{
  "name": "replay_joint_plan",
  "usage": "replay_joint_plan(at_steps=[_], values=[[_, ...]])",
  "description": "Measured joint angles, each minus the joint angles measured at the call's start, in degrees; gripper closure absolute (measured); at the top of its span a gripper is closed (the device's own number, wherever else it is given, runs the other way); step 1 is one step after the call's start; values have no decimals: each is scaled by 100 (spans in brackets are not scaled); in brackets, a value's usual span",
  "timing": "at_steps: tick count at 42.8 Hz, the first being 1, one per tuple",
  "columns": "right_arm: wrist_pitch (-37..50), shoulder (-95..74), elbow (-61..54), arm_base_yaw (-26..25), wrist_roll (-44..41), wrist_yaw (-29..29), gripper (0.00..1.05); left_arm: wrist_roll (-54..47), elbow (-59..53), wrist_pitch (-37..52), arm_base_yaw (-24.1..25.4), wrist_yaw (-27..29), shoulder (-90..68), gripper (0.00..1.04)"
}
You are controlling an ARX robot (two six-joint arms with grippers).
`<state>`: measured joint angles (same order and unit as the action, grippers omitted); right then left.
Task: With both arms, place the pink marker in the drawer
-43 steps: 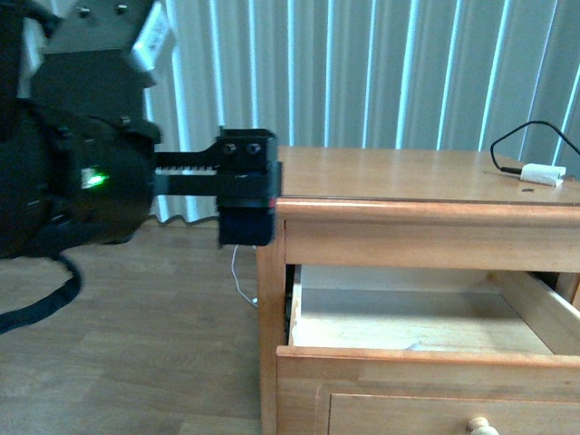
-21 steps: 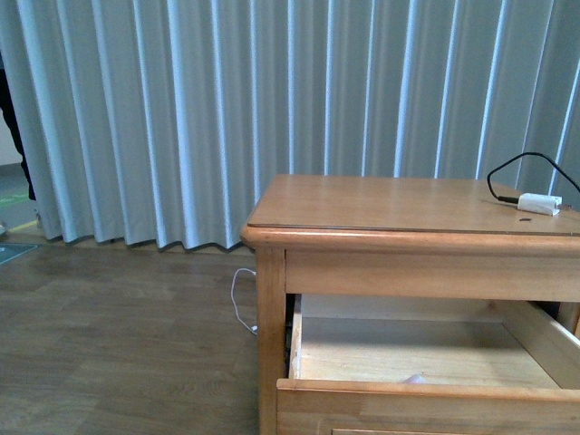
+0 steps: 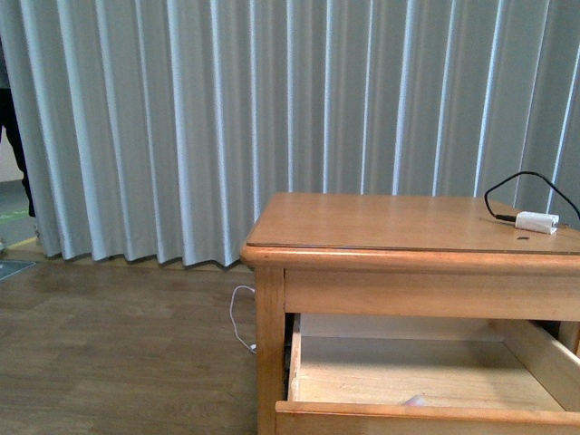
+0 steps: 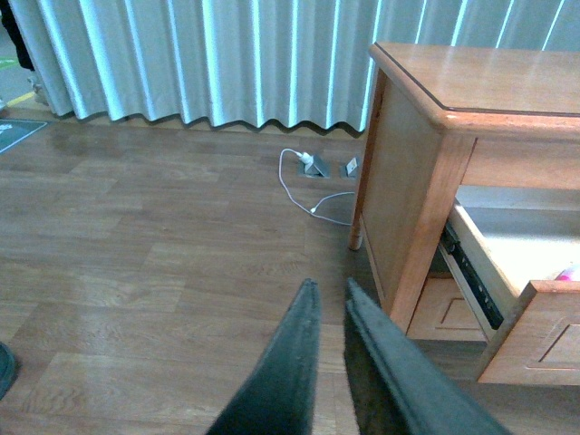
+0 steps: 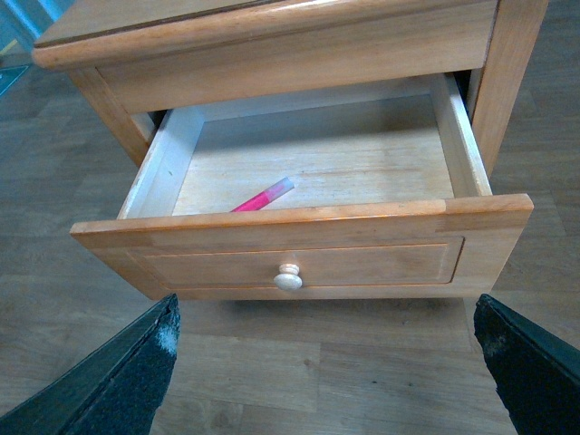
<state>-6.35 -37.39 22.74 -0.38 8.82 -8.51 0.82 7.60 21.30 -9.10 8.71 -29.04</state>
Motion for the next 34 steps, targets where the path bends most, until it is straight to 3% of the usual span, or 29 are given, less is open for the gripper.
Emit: replay_joint_plan(at_steps=[3, 9, 13, 34], values=[[0, 0, 0, 0, 0, 0, 9, -26, -116, -74, 133, -129, 197, 101], [0, 0, 0, 0, 0, 0, 9, -42, -295, -273, 640, -767, 562, 101], [0, 0, 0, 0, 0, 2, 9, -37, -361, -363, 866, -811, 730, 101], [0, 0, 0, 0, 0, 2, 9, -48, -629, -765, 896, -868, 1574, 101]])
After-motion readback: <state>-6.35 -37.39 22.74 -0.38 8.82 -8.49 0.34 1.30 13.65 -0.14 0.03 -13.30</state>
